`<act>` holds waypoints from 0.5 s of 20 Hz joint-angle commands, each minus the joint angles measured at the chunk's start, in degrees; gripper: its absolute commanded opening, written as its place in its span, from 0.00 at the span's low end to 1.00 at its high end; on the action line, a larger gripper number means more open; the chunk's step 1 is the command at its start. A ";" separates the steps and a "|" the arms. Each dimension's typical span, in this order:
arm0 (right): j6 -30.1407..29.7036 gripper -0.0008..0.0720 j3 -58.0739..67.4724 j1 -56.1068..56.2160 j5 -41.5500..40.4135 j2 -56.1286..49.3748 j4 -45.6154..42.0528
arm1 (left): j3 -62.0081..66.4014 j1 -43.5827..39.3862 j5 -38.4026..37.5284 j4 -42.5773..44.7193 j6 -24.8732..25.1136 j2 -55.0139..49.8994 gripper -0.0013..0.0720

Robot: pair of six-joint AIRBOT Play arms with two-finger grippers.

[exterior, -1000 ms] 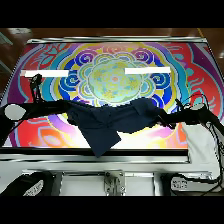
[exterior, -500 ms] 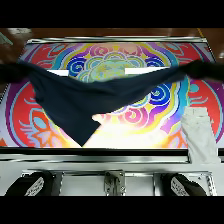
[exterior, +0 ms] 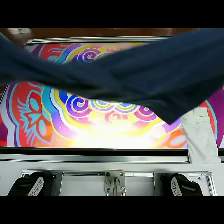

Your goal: Fold the shirts.

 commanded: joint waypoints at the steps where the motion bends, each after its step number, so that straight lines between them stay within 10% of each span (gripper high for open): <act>1: 5.51 0.09 0.61 -0.02 7.58 4.11 -9.18 | 1.03 0.11 -15.10 7.87 -5.29 2.86 0.09; 5: 10.75 0.09 -2.08 -0.02 13.57 3.04 -11.56 | -5.77 0.11 -23.39 13.99 -11.45 2.75 0.09; 10: 10.43 0.09 -18.82 -0.02 16.26 -3.54 -10.51 | -30.01 0.11 -14.67 13.88 -12.90 2.25 0.09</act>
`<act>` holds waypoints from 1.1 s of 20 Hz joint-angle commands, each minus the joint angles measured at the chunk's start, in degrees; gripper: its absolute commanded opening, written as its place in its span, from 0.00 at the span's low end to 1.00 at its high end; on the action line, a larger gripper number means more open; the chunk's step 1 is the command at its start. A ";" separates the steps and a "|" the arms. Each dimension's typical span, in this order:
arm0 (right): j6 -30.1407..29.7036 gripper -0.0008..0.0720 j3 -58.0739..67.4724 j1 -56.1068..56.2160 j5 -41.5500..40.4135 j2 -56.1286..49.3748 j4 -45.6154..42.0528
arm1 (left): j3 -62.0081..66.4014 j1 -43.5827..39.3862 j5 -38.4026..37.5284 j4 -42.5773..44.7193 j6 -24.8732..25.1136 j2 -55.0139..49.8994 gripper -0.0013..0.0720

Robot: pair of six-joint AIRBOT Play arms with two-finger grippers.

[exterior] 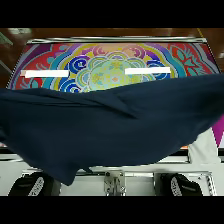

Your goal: Fold the shirts.

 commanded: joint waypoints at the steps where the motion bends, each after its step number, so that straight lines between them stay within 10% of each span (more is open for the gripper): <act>1: -0.07 0.09 -13.57 0.00 -4.33 -4.92 -0.50 | -17.22 0.02 8.09 1.33 -3.41 -0.92 0.09; 7: -0.04 0.09 -27.10 0.04 -40.81 -27.74 14.97 | -33.79 0.02 34.95 -5.49 -3.72 -17.00 0.09; 15: -16.28 0.12 -27.10 0.04 -40.39 -50.56 38.12 | -30.58 0.02 42.77 -19.28 -3.69 -41.66 0.09; 16: -17.86 0.26 -27.10 0.02 -39.12 -50.69 37.99 | -30.58 0.04 42.25 -20.65 -3.69 -43.04 0.15; 18: -19.87 0.92 -26.58 -0.22 -38.12 -50.18 38.91 | -30.36 0.68 40.04 -21.05 -3.67 -43.91 0.85; 22: -23.58 0.95 -19.15 -6.56 -25.44 -45.92 33.14 | -22.43 9.60 12.66 -3.72 -3.08 -43.58 0.97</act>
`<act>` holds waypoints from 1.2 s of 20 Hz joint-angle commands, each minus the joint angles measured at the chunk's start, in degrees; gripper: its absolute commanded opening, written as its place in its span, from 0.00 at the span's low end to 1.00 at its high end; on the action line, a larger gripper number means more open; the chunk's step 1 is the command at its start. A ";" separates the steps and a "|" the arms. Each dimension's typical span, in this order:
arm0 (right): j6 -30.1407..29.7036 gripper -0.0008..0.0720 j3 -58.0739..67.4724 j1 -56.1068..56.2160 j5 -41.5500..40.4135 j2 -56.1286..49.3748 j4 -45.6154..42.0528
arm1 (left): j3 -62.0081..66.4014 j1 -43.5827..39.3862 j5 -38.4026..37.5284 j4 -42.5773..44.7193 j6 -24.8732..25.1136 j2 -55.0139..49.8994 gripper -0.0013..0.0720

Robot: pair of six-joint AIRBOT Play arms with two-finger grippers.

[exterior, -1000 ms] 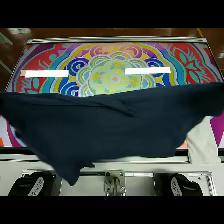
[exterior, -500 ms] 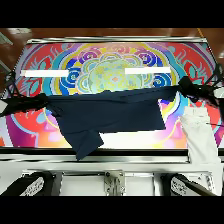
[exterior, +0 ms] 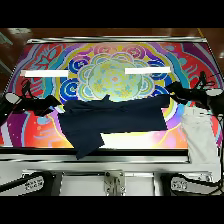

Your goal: Fold the shirts.

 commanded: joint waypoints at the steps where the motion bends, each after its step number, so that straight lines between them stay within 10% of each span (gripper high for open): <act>1: -3.17 0.94 5.62 -5.70 11.39 3.48 -7.28 | 5.99 7.85 -26.77 17.03 0.55 -0.85 0.97; 4: 1.16 0.94 6.54 -11.28 22.82 6.64 -19.93 | 2.86 15.52 -36.06 17.77 4.92 0.85 0.97; 12: -4.15 0.95 5.49 -12.02 29.94 4.26 -10.75 | -12.68 11.96 -16.13 -8.96 12.22 1.97 0.97; 17: 3.04 0.95 12.13 -12.02 32.04 4.28 -30.71 | -12.68 1.95 -8.11 -10.91 12.37 0.63 0.97; 24: 3.34 0.94 12.15 -12.02 36.87 4.20 -35.65 | -12.68 -5.31 -1.49 -14.93 10.88 -1.77 0.97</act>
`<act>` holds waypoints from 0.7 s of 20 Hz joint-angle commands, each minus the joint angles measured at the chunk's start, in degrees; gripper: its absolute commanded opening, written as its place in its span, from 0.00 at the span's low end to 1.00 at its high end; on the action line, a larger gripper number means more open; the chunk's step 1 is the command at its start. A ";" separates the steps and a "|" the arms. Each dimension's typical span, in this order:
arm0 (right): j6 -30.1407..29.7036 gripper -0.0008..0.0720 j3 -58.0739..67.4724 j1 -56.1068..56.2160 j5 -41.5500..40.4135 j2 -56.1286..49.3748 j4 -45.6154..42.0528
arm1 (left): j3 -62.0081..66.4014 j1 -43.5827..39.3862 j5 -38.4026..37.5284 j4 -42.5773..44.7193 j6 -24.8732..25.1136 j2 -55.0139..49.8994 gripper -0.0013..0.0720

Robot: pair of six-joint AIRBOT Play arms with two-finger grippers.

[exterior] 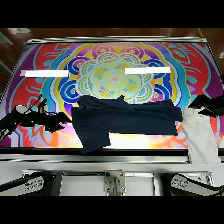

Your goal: Fold the shirts.

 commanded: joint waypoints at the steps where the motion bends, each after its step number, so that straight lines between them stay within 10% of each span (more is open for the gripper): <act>1: 0.55 0.94 0.20 -0.02 3.34 -0.35 -2.58 | -0.02 -2.84 4.90 -4.63 -0.31 -1.57 0.97; 11: 0.52 0.94 -10.05 -0.02 4.50 -0.72 -1.99 | 0.13 -6.56 4.46 -9.05 2.27 -8.17 0.92; 14: 0.55 0.94 -13.33 -0.02 3.85 -0.72 -1.99 | 0.13 -6.64 4.04 -9.09 2.32 -8.20 0.33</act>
